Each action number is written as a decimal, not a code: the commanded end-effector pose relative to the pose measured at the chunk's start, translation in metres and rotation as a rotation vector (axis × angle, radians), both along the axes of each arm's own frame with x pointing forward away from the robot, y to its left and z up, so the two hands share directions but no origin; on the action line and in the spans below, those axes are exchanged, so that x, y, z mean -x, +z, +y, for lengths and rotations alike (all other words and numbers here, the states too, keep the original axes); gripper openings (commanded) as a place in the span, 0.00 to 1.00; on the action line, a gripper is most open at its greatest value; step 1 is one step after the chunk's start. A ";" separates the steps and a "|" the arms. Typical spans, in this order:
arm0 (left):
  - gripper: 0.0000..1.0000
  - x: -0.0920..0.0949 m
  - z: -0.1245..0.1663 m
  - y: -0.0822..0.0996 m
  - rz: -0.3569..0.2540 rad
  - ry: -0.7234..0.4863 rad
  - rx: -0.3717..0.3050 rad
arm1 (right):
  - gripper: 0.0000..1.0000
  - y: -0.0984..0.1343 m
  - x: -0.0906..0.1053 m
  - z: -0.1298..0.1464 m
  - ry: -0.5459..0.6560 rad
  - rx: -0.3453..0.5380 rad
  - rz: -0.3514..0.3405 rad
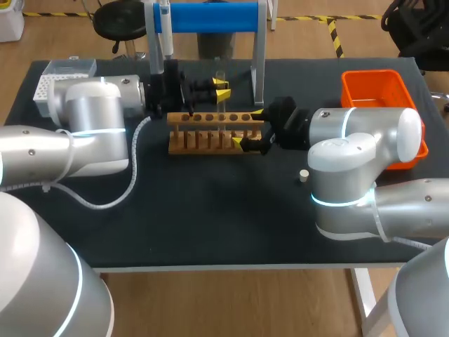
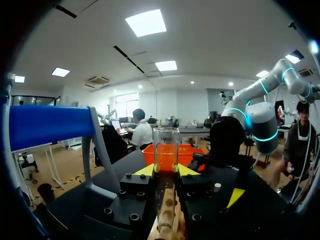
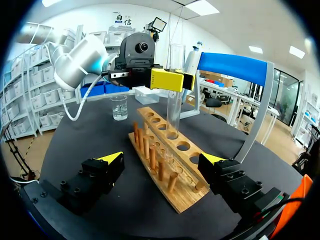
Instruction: Invert the test tube, pick up the pipette, mount the tip to pipette, aspirate from beaker and dispense into the tube, eject the tip, return the pipette, and cap with the stopper.
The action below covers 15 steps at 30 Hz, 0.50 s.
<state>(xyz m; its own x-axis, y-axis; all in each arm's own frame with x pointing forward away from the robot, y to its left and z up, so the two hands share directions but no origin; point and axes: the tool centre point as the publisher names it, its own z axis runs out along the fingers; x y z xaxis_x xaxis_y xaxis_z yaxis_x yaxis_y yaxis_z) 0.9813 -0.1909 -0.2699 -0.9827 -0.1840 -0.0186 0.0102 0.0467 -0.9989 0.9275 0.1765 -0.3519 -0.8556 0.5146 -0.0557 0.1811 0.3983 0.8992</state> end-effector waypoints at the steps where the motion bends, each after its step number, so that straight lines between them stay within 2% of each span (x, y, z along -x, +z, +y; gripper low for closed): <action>1: 0.00 -0.002 -0.001 -0.003 0.000 -0.004 0.008 | 1.00 0.001 0.000 -0.001 0.004 0.002 0.003; 15: 0.00 -0.004 -0.001 -0.008 0.009 -0.004 0.012 | 1.00 0.001 0.000 -0.001 0.004 0.002 0.003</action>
<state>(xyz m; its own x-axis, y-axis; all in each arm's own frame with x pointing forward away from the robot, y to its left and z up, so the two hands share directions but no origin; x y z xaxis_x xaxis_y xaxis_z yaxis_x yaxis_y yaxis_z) 0.9831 -0.1907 -0.2755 -0.9826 -0.1853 -0.0082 0.0010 0.0388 -0.9992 0.9275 0.1765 -0.3519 -0.8556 0.5146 -0.0557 0.1811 0.3983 0.8992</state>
